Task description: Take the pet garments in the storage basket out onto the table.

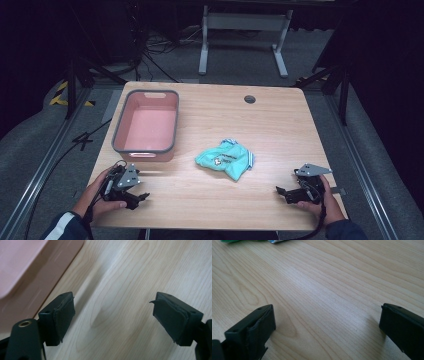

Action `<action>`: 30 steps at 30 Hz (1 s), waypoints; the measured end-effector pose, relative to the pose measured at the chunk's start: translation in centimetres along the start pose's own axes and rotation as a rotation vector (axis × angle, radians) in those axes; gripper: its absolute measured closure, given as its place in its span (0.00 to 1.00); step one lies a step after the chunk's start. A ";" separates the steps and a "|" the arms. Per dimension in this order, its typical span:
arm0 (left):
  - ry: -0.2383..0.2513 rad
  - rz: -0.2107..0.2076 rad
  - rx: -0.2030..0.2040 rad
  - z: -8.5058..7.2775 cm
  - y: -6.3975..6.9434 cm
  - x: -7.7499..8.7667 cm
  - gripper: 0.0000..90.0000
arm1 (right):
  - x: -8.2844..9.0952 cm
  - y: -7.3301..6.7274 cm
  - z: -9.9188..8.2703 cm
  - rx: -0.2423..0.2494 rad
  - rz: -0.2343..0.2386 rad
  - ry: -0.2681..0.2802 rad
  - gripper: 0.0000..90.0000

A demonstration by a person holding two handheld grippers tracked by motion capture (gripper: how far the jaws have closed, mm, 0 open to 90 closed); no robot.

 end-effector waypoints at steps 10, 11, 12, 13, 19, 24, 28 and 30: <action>0.091 -0.046 0.186 -3.5 -1.5 -0.4 0.19 | 0.0 0.0 0.0 -0.006 -0.007 0.000 0.01; 0.121 -0.054 0.221 -3.8 -1.6 -0.7 0.17 | 0.0 0.0 0.0 -0.006 -0.007 0.000 0.01; 0.151 -0.044 0.233 -4.2 -1.6 -0.7 0.17 | 0.0 0.0 0.0 -0.006 -0.007 0.000 0.01; 0.151 -0.035 0.242 -4.3 -1.5 -0.7 0.16 | 0.0 0.0 0.0 -0.006 -0.007 0.000 0.01; 0.146 -0.020 0.247 -4.4 -1.5 -0.5 0.16 | 0.0 0.0 0.0 -0.001 -0.001 -0.001 0.01; 0.146 -0.021 0.249 -4.4 -1.4 -0.6 0.16 | 0.0 0.0 0.0 -0.003 -0.001 0.000 0.01; 0.147 -0.021 0.249 -4.4 -1.4 -0.6 0.16 | 0.0 0.0 0.0 -0.003 -0.002 0.000 0.01; 0.146 -0.021 0.249 -4.4 -1.4 -0.6 0.16 | 0.0 0.0 0.0 -0.003 -0.002 0.000 0.01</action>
Point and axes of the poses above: each handheld gripper's, and its own axes: x roughly backward along the jaws, z roughly out of its top, y roughly to its right, the point moved 1 cm from there along -x, roughly forward along the jaws
